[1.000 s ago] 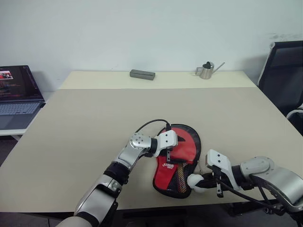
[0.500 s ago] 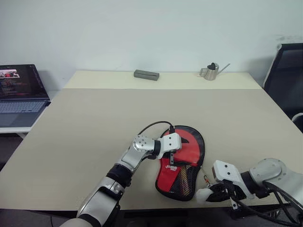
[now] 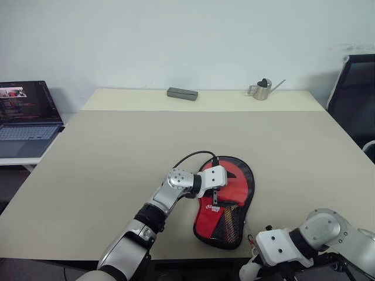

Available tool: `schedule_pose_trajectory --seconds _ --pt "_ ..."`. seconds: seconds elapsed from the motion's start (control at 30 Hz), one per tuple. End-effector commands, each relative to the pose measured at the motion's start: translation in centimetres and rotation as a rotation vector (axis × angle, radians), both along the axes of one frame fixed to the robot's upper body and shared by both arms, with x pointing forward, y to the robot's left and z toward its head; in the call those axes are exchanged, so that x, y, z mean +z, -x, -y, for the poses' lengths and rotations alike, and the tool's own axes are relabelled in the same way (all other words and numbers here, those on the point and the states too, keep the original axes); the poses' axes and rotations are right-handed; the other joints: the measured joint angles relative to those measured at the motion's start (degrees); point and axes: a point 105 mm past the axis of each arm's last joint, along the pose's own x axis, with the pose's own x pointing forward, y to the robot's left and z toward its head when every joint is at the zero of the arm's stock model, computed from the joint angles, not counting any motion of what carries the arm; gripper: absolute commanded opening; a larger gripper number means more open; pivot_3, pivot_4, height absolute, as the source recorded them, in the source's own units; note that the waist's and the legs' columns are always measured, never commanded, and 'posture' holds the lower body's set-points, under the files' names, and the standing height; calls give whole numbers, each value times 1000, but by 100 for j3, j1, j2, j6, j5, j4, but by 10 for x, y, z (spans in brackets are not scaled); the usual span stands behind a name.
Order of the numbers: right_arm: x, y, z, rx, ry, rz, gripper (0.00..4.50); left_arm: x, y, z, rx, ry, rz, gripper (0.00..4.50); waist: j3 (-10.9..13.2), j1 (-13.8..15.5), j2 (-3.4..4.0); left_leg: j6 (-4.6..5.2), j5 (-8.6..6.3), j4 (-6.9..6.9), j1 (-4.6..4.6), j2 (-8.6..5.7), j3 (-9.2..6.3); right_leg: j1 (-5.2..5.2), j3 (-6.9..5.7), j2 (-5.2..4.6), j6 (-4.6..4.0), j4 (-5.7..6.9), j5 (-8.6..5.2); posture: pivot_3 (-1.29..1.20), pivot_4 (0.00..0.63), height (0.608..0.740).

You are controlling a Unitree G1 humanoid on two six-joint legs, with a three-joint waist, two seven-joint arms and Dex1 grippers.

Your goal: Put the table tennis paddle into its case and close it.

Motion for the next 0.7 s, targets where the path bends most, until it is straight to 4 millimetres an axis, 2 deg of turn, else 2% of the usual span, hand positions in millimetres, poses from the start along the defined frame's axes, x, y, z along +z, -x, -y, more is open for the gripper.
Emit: schedule_pose_trajectory --seconds 0.03,0.27,0.57,0.7 --pt "1 12 -5 135 -8 22 24 -29 18 7 -57 -92 -60 4500 0 1 0 0 0 1 0 -1 -2 0 -1 -1 0 0 0 0 150 740" --pt "0 20 5 219 9 25 23 -27 18 10 -60 -86 -53 4500 -1 2 1 -2 -1 4 1 -2 -6 5 -2 -2 1 1 0 0 150 740" --pt "13 46 -2 264 -47 -47 22 -25 15 12 -52 -84 -37 4500 -1 4 2 -5 -3 6 1 -2 -31 12 -11 -5 -3 0 -3 0 150 740" --pt "11 25 -13 203 -69 67 22 -24 13 13 -51 -82 -35 4500 6 -17 -10 -7 -4 5 2 0 -31 23 -11 -4 -4 1 -4 0 150 740"
